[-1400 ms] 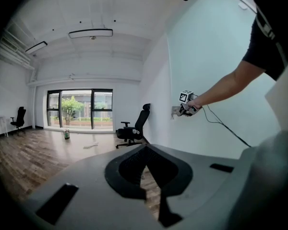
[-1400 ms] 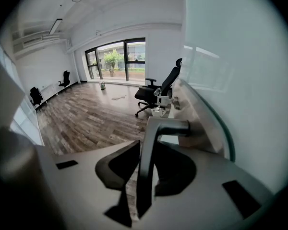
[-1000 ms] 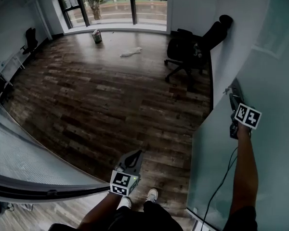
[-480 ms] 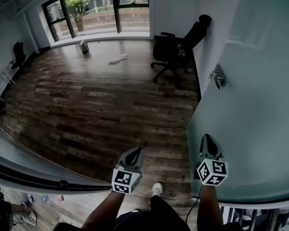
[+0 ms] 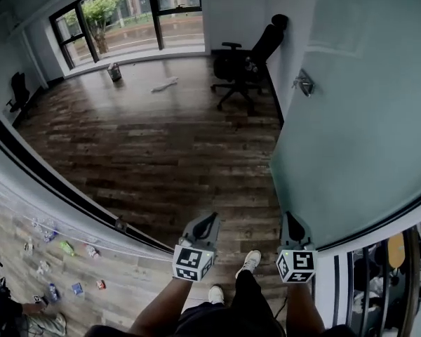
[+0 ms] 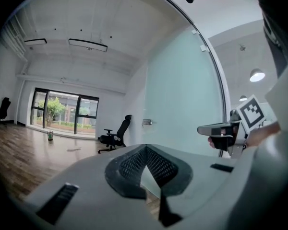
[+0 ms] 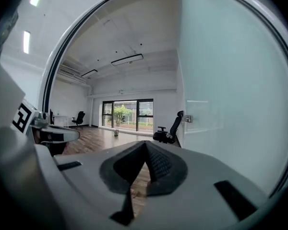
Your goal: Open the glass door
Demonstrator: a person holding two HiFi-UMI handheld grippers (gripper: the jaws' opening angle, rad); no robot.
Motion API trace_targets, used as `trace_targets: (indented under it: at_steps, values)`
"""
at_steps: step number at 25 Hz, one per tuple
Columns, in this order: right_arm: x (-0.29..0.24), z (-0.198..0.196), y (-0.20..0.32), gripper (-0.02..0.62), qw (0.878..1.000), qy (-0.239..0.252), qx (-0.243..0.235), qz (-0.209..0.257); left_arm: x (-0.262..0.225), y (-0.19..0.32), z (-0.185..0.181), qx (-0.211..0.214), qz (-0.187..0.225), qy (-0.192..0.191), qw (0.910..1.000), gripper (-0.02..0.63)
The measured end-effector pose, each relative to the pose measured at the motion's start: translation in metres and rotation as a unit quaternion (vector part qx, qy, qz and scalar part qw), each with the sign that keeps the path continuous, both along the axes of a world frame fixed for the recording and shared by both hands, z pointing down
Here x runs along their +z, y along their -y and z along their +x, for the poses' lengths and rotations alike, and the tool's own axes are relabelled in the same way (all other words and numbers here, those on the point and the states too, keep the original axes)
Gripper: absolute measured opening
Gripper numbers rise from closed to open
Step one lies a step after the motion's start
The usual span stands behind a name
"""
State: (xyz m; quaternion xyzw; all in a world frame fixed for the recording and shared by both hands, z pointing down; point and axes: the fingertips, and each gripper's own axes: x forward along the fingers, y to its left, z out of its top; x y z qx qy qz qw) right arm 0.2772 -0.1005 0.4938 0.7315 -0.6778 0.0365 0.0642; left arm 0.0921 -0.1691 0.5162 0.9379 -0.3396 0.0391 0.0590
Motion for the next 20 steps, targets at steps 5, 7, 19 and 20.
trace_targets:
  at_steps: [5, 7, 19, 20]
  values:
    - [0.000, -0.040, -0.060, 0.015, 1.000, -0.011, -0.015, 0.003, -0.005, -0.058, -0.034, -0.006, -0.003, 0.000, 1.0000, 0.003]
    - [-0.001, -0.054, -0.076, 0.015, 1.000, -0.007, -0.008, 0.003, -0.009, -0.075, -0.048, -0.010, 0.002, 0.001, 0.9999, 0.003]
    - [0.002, -0.106, -0.188, 0.015, 0.999, -0.008, -0.027, 0.042, -0.005, -0.203, -0.078, -0.056, 0.029, -0.011, 0.9979, 0.003]
    - [-0.006, -0.110, -0.203, 0.015, 0.999, -0.010, -0.030, 0.042, -0.013, -0.218, -0.082, -0.058, 0.030, -0.011, 0.9978, 0.003]
